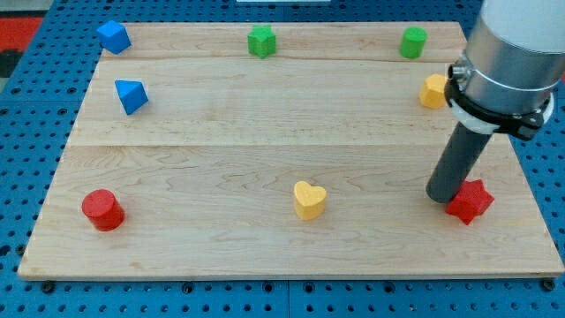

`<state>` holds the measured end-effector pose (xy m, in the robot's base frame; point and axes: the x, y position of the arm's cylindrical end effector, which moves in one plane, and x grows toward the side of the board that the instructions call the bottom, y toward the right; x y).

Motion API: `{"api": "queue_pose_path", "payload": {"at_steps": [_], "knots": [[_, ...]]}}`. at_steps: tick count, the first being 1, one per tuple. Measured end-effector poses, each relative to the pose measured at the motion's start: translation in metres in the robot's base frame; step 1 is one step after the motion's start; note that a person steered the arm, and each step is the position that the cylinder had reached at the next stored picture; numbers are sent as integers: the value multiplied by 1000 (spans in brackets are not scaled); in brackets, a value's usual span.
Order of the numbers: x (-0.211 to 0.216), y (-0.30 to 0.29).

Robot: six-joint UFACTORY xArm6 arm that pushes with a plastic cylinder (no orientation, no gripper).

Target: Move the yellow hexagon above the red star

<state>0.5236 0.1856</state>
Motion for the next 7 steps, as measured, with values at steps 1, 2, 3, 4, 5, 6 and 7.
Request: {"api": "queue_pose_path", "payload": {"at_steps": [1,2,3,4,5,6,7], "knots": [[-13,-7],[-44,6],[-66,52],[-109,67],[-156,64],[-190,47],[-199,37]]}}
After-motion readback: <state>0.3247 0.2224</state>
